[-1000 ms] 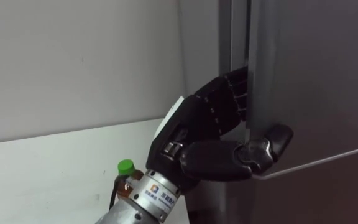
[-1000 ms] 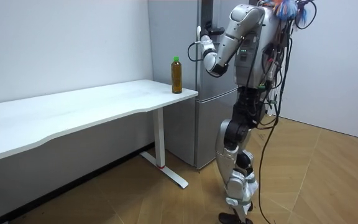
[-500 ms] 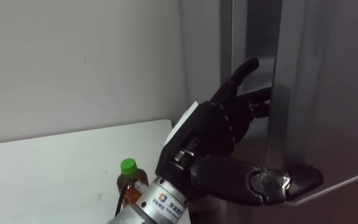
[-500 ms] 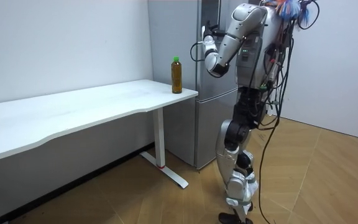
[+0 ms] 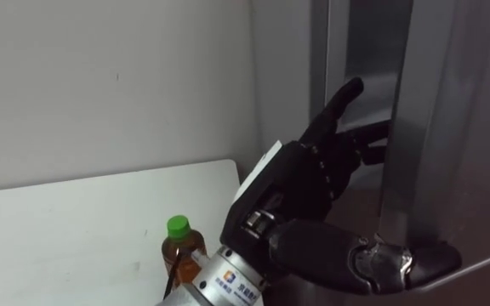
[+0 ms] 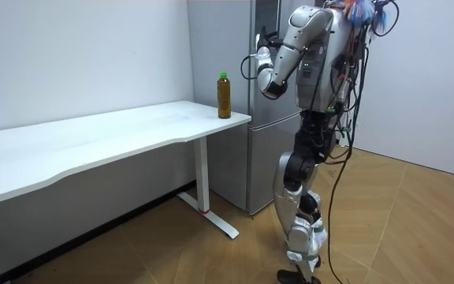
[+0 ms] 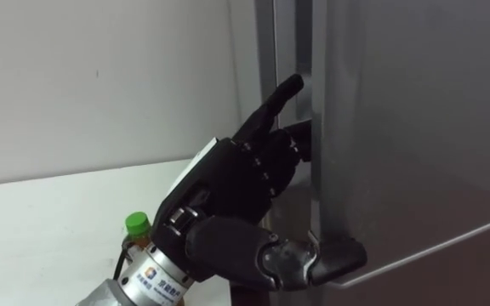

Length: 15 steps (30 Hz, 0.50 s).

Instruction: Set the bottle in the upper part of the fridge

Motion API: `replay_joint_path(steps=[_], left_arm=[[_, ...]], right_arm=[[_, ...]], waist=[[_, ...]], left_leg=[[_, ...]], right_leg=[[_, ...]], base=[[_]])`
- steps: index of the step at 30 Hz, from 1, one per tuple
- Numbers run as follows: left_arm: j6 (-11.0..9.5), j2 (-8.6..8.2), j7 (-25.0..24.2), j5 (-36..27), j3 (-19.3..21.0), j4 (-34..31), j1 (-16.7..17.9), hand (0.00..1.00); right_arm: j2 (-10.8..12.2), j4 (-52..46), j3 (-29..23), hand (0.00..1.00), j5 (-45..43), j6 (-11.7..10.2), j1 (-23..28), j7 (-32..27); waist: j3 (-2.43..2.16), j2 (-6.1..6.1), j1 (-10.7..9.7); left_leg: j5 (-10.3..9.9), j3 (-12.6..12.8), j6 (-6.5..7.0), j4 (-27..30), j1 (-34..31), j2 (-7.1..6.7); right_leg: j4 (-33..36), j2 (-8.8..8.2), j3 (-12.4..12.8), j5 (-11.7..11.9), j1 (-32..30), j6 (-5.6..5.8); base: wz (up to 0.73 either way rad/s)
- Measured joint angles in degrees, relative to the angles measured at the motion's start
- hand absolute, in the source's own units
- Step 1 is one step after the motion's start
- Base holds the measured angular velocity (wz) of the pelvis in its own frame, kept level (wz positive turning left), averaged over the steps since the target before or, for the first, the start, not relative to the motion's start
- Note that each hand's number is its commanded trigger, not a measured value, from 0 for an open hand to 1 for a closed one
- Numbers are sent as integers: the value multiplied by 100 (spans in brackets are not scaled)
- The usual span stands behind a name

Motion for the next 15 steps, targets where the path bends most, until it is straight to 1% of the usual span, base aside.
replay_joint_path(steps=[3, 6, 8, 10, 12, 14, 15], left_arm=[[-24, 6, -2, -66, 5, 27, 0, 0], [-108, 1, -2, -146, 2, 146, -1, 0], [-138, -51, -2, -296, 3, 266, -1, 0], [-148, -76, -2, -382, 3, 316, -1, 0], [-148, -76, -2, -424, 3, 313, -1, 0], [-137, -77, -2, -511, -6, 313, -1, 0], [-132, -77, -2, -515, -11, 313, -1, 0]], right_arm=[[-21, -7, 3, 0, 7, -3, -6, -2], [-25, -9, 4, 0, 57, -10, -4, -5], [-25, -17, 5, 0, 56, -13, -7, -3], [-32, -20, 4, 0, 51, -19, -15, -2], [-47, -21, 1, 0, 51, -22, -15, 0], [-54, -21, 2, 0, 53, -43, -22, -2], [-53, -21, 5, 0, 53, -48, -22, -2]], waist=[[-5, 8, 0], [-7, 13, -16], [-4, 28, -51], [6, 45, -73], [3, 73, -97], [2, 93, -106], [2, 94, -110]], left_leg=[[-1, 132, 1, -3, -3, 14], [-8, 266, 12, -3, 1, 26], [-27, 298, 43, -6, 7, 26], [-38, 337, 61, -10, -4, 26], [-46, 431, 74, -16, -17, 29], [-47, 594, 76, -23, -12, 40], [-47, 612, 78, -23, -12, 40]], right_leg=[[17, 7, 64, 12, -35, 4], [58, 5, 151, 34, -70, 11], [79, 21, 249, 51, -93, 31], [79, 22, 283, 73, -105, 47], [81, 21, 302, 86, -127, 63], [85, 20, 372, 118, -158, 81], [82, 21, 389, 127, -161, 84]], base=[[-11], [-11], [-5], [-5], [-5], [-12], [-13]])
